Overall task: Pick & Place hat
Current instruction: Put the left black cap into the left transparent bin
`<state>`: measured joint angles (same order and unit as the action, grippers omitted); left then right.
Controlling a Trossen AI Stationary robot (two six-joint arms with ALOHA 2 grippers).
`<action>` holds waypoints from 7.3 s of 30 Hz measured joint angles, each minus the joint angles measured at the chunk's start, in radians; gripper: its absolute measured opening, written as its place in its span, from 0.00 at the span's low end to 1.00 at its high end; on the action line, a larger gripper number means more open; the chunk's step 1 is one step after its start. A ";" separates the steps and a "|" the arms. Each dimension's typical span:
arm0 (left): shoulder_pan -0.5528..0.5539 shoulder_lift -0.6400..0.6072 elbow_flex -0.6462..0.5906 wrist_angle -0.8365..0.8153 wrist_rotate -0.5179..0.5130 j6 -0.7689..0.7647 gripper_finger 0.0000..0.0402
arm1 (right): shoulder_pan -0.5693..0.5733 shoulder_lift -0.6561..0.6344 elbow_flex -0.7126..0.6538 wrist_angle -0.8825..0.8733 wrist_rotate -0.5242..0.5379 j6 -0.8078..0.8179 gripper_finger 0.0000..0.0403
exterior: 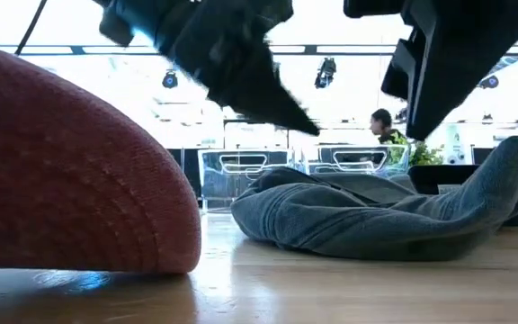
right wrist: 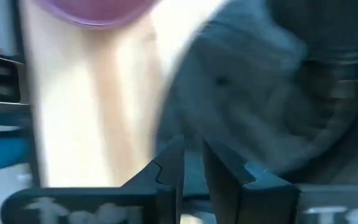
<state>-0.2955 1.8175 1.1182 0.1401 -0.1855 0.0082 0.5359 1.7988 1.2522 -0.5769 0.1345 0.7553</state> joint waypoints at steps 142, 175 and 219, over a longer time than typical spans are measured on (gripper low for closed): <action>-0.149 0.246 0.055 0.078 -0.310 0.309 0.30 | -0.096 -0.232 -0.489 0.274 -0.039 -0.318 0.40; -0.122 0.285 0.054 0.198 -0.310 0.454 0.30 | -0.096 -0.232 -0.487 0.328 -0.135 -0.318 0.40; -0.188 0.256 0.086 -0.024 -0.476 0.404 0.31 | -0.096 -0.292 -0.346 0.049 -0.027 -0.535 0.51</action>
<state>-0.4834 2.0739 1.2041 0.1163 -0.6619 0.4123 0.4404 1.5070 0.9059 -0.5280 0.1074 0.2199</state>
